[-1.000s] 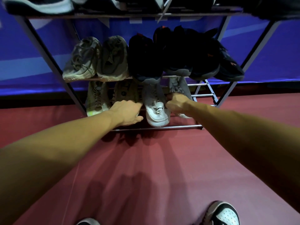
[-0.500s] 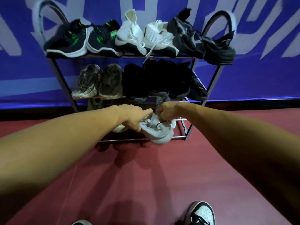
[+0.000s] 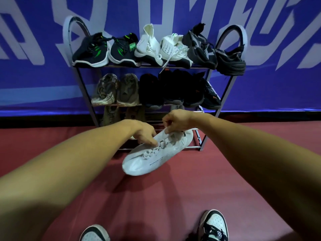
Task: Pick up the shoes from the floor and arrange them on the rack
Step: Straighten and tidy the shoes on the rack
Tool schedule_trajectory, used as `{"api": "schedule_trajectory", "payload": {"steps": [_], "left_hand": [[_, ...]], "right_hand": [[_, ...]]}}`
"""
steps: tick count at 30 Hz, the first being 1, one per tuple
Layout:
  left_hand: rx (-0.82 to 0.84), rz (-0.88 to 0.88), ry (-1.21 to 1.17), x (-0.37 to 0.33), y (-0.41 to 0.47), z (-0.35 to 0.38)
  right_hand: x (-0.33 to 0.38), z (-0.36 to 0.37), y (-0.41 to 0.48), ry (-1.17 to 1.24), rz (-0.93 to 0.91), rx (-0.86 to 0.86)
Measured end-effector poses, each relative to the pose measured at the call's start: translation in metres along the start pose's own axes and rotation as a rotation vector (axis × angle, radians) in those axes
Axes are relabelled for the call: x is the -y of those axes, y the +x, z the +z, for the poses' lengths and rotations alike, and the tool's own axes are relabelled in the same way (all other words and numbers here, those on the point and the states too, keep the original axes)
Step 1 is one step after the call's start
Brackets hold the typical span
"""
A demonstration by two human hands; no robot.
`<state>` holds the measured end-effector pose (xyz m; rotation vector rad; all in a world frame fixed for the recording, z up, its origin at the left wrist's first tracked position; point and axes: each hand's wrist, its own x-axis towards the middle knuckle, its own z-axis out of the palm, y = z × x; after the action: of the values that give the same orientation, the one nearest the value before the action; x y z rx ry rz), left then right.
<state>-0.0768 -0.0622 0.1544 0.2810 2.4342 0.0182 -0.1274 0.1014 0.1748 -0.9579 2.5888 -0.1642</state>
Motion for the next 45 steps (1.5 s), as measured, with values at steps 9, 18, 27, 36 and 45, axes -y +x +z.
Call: {"api": "schedule_trajectory", "payload": {"steps": [9,18,27,36,45], "left_hand": [[0.023,-0.124,-0.104,0.024,0.001,0.019],[-0.154,-0.261,-0.434,0.026,0.01,0.03],[-0.19,-0.199,-0.705,0.027,0.015,0.039],[0.069,-0.239,-0.656,0.021,0.023,0.046],[-0.251,-0.303,-0.903,0.041,0.043,0.033]], "right_hand": [[-0.002,0.026,0.013,-0.078,0.361,-0.138],[0.008,0.05,0.011,0.594,0.399,0.483],[-0.001,0.051,0.015,0.591,0.407,0.152],[-0.003,0.049,0.039,0.325,0.543,0.127],[-0.025,0.055,0.059,0.55,0.408,-0.013]]}}
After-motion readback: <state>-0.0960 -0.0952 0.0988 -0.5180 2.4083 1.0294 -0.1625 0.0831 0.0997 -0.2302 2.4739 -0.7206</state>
